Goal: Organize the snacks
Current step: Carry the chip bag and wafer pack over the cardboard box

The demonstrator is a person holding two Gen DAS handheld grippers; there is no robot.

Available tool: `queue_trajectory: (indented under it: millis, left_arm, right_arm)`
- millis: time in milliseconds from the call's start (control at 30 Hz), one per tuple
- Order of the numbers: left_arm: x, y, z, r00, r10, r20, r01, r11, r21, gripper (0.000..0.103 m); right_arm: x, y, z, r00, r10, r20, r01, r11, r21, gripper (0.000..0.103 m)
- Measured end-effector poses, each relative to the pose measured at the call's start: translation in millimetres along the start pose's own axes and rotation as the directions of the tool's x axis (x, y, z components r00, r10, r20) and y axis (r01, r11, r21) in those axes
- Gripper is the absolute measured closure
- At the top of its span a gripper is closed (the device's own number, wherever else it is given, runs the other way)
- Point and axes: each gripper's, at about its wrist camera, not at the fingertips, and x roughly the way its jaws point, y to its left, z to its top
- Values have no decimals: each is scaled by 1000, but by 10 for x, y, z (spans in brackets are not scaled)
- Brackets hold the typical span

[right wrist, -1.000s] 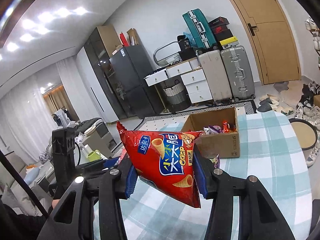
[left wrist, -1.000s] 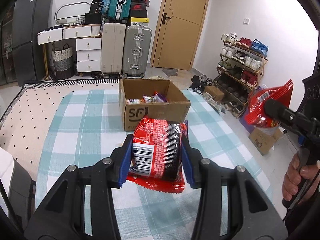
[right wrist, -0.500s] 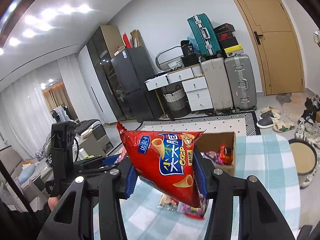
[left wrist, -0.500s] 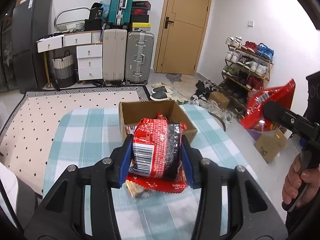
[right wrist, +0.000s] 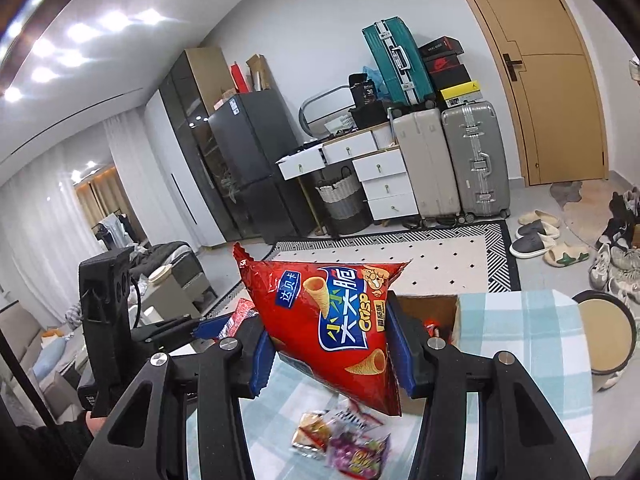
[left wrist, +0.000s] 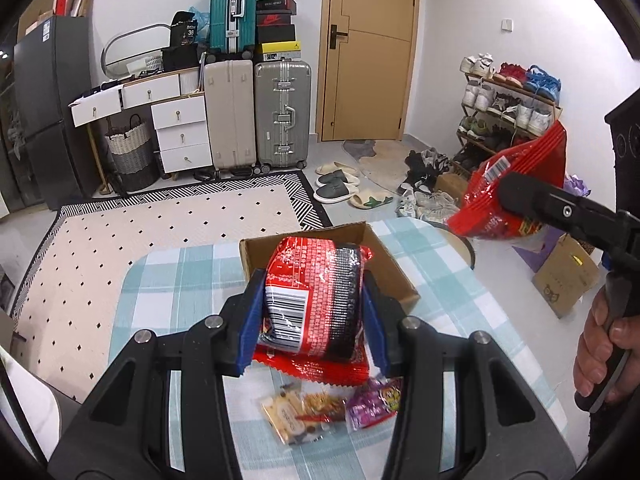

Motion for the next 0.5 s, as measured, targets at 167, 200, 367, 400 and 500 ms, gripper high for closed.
queue_trajectory:
  millis: [167,200,367,400,500]
  left_arm:
    - [412,14,216,1000,11,-25,-10,1000,13,61]
    - [517,20,254,999,10,-34,-9,1000,14,61]
    - [1054,94,313,997,11,-82,-10,1000,17,61]
    - [1153,101,325,996,10,-92,-9,1000,18,61]
    - [1498,151,315,991,8,-130,-6,1000,14,61]
  right_arm:
    - [290,-167,98,1000,-16,-25,16,1000,-1,54]
    - [357,-194,113,999,-20,-31,20,1000,-3,54]
    - [725,-389,112,997,-40,-72,40,999,-4,54]
    - [789,-433,104,996,-44,-78,44,999,-2,54]
    - [993,-548,66,993,-59,-102,59,998,-6,54]
